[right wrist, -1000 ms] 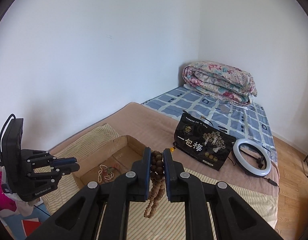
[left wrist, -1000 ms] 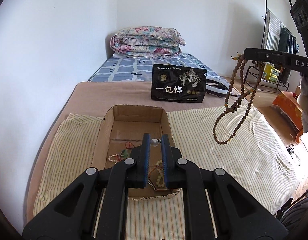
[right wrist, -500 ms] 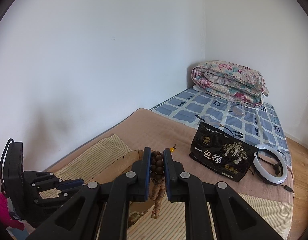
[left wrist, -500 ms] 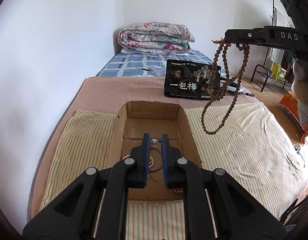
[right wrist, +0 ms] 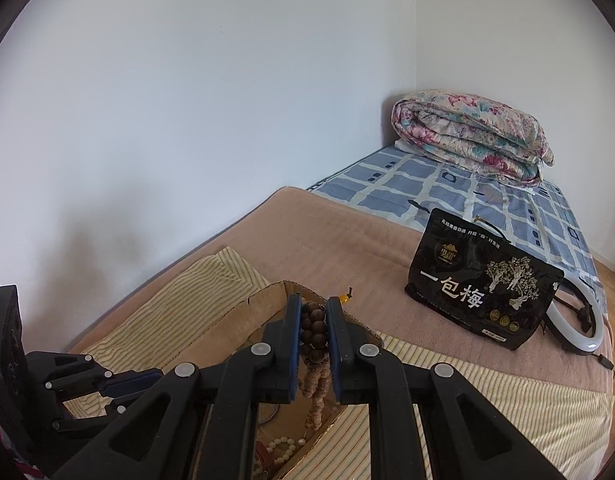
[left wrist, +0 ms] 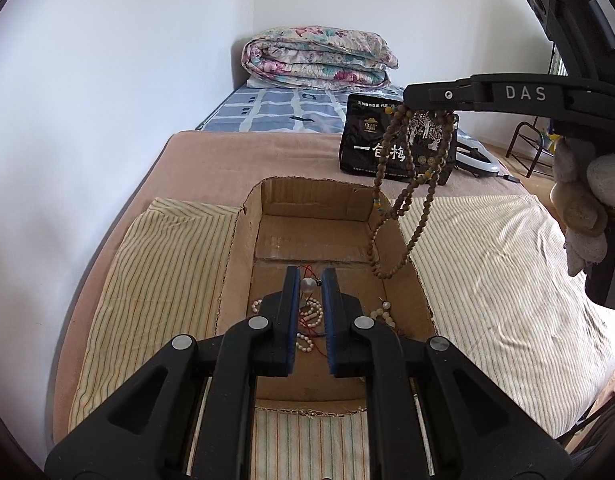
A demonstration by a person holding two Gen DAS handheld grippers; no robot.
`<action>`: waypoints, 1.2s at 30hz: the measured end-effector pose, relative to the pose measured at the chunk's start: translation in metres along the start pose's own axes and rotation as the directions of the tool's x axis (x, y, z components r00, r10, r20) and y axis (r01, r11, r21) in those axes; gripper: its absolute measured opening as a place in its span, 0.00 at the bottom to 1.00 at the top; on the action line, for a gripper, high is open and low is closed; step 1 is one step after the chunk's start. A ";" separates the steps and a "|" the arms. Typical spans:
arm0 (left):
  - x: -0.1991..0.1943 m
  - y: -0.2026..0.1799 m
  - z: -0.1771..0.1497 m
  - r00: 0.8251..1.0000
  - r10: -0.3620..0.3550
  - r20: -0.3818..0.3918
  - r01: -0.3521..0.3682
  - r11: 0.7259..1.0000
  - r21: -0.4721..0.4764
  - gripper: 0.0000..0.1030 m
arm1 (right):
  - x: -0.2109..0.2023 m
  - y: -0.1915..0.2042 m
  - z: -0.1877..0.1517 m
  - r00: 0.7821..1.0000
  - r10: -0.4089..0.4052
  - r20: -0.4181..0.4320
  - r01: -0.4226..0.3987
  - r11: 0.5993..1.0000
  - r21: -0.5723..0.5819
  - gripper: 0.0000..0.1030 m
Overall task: Organize jewelry
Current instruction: 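Lift and carry the pearl stud and mala with both grippers over the box, then open both grippers to drop the stud and mala into the box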
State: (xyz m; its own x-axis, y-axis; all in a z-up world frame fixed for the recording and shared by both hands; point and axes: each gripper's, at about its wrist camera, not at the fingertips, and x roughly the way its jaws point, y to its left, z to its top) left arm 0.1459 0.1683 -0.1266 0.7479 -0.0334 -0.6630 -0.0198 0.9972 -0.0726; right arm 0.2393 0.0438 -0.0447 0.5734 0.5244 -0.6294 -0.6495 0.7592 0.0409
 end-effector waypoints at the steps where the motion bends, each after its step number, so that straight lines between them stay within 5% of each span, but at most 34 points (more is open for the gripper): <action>1: 0.002 0.000 0.000 1.000 -0.001 -0.002 0.001 1.000 0.000 0.09 | 0.004 0.000 -0.002 1.000 -0.001 -0.007 0.001 1.000 -0.001 0.10; 23: 0.020 -0.002 -0.003 0.999 0.007 -0.044 -0.007 1.000 -0.003 0.10 | 0.040 -0.005 -0.029 0.995 0.041 -0.089 -0.038 0.999 0.038 0.11; 26: 0.022 -0.002 -0.003 0.998 0.018 -0.054 -0.018 1.000 -0.004 0.11 | 0.039 -0.002 -0.030 0.996 0.034 -0.085 -0.031 0.999 0.035 0.28; 29: 0.022 0.000 -0.004 0.999 0.024 -0.049 -0.025 1.000 -0.016 0.43 | 0.037 0.000 -0.030 0.996 0.032 -0.086 -0.028 0.999 0.037 0.49; 31: 0.020 0.000 -0.005 0.999 0.032 -0.040 -0.033 0.999 -0.022 0.49 | 0.035 0.002 -0.031 0.997 0.009 -0.080 -0.006 1.000 0.031 0.73; 36: 0.018 0.002 -0.008 0.998 0.045 -0.041 -0.046 0.998 -0.035 0.58 | 0.028 0.008 -0.030 0.997 -0.026 -0.072 0.027 1.000 0.014 0.88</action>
State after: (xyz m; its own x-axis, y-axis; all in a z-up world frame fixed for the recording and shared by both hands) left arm 0.1540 0.1691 -0.1442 0.7185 0.0087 -0.6955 -0.0775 0.9947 -0.0676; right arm 0.2347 0.0530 -0.0855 0.5528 0.4757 -0.6842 -0.6270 0.7782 0.0345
